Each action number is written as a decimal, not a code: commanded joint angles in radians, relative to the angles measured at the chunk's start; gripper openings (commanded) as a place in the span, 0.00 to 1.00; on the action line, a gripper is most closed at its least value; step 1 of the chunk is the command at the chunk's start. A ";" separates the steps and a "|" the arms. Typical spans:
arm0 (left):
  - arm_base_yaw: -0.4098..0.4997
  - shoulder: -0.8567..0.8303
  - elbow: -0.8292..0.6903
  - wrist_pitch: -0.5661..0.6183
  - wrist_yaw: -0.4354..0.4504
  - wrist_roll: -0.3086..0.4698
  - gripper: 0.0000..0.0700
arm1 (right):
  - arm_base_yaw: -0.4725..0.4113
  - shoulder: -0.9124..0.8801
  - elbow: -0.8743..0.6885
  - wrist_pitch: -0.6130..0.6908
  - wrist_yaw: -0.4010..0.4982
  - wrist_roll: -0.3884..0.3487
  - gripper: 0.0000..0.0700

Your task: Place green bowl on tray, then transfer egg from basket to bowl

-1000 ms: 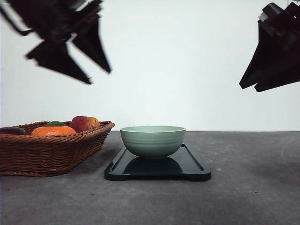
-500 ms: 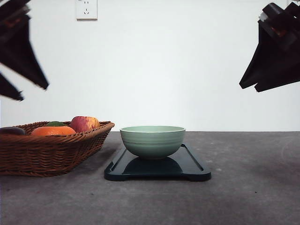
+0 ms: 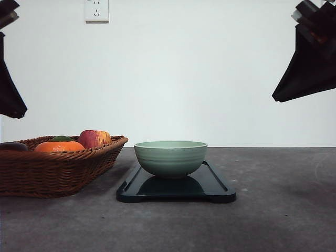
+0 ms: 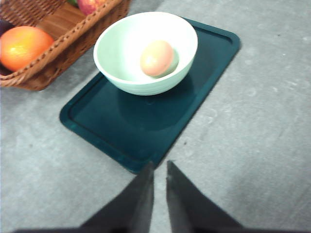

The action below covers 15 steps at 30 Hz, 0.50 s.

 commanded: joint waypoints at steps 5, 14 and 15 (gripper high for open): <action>-0.004 0.005 0.006 0.011 0.003 -0.007 0.00 | 0.006 0.005 0.007 0.041 -0.004 -0.005 0.03; 0.003 -0.015 0.006 0.007 0.002 0.014 0.00 | 0.006 0.005 0.007 0.062 -0.004 -0.005 0.02; 0.015 -0.029 0.003 0.009 0.002 0.041 0.00 | 0.006 0.005 0.007 0.062 -0.004 -0.005 0.02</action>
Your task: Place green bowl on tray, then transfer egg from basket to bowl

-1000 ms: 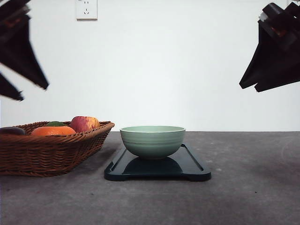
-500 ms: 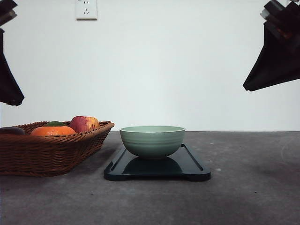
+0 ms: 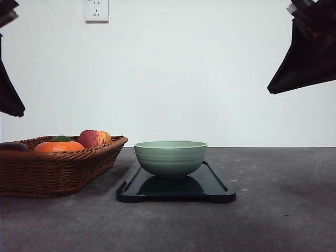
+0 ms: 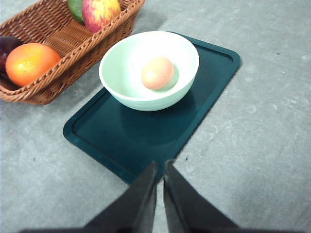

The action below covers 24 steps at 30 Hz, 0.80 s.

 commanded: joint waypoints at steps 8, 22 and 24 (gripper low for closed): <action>0.224 -0.276 -0.164 0.197 0.001 0.102 0.00 | 0.006 0.005 0.007 0.010 0.000 -0.004 0.03; 0.403 -0.706 -0.493 0.305 -0.001 0.121 0.00 | 0.006 0.005 0.007 0.010 0.000 -0.005 0.02; 0.411 -0.731 -0.518 0.305 -0.001 0.118 0.00 | 0.006 0.005 0.007 0.010 0.000 -0.005 0.03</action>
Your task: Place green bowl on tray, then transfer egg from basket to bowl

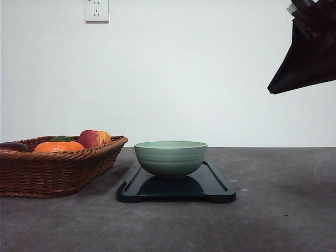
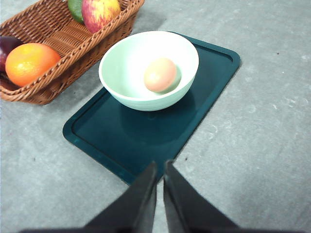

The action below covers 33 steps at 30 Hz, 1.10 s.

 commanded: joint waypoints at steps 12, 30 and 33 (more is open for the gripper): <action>0.013 -0.042 -0.032 0.011 0.001 0.013 0.00 | 0.006 0.005 0.007 0.010 0.000 -0.005 0.03; 0.013 -0.042 -0.032 0.011 0.001 0.013 0.00 | 0.006 0.004 0.007 0.010 0.000 -0.007 0.03; 0.013 -0.042 -0.032 0.011 0.001 0.013 0.00 | -0.001 -0.008 0.004 0.003 0.048 -0.095 0.03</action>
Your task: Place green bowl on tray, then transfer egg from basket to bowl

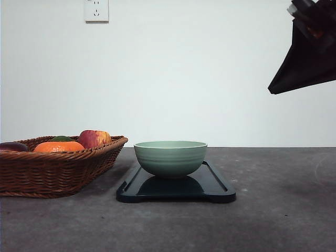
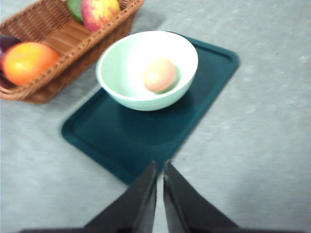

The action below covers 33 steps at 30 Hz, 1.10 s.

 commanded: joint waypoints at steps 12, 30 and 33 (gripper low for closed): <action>0.001 0.000 -0.019 0.010 0.001 0.013 0.00 | -0.266 -0.448 -0.249 0.117 0.137 -0.118 0.03; 0.001 0.000 -0.019 0.010 0.001 0.013 0.00 | -0.364 -0.862 -0.542 0.110 0.136 -0.069 0.03; 0.001 0.000 -0.019 0.010 0.002 0.013 0.00 | -0.368 -0.862 -0.542 0.099 0.119 -0.067 0.03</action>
